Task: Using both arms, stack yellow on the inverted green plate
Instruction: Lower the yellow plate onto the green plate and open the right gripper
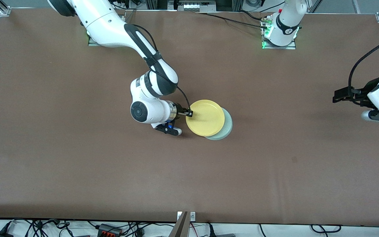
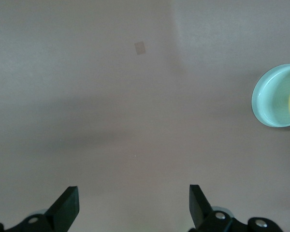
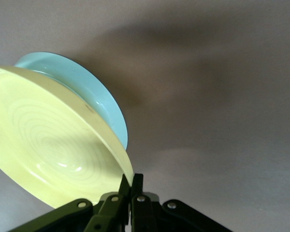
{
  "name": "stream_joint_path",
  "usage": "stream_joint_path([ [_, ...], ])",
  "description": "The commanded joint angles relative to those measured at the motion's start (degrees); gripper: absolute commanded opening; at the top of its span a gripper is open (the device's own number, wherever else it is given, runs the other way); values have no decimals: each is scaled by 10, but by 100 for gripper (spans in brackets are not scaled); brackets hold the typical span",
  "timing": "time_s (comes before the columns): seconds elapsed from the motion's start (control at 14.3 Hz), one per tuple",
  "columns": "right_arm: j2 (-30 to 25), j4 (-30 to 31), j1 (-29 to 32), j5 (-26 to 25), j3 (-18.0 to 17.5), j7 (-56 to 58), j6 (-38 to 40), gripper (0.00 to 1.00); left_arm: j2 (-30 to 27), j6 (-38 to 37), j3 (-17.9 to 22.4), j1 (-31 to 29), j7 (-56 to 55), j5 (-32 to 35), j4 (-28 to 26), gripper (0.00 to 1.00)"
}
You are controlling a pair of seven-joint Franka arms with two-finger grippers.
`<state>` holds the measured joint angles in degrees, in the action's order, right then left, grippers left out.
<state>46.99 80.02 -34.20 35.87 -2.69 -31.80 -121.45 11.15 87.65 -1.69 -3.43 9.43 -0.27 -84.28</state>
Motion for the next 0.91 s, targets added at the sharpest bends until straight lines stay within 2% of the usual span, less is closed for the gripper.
stream_joint_path([
  [0.0,34,-46,-24,11,5,-35,-8,0,-82,67,-11,-2,14,-9,-95,100],
  [0.14,53,-66,-34,11,5,-53,-33,0,-106,99,-9,3,14,-5,-113,100],
  [0.35,65,-70,-39,11,5,-54,-59,0,-125,97,-3,35,11,26,-129,100],
  [0.84,69,-71,-46,12,4,-55,-62,0,-101,75,-2,33,10,26,-106,100],
])
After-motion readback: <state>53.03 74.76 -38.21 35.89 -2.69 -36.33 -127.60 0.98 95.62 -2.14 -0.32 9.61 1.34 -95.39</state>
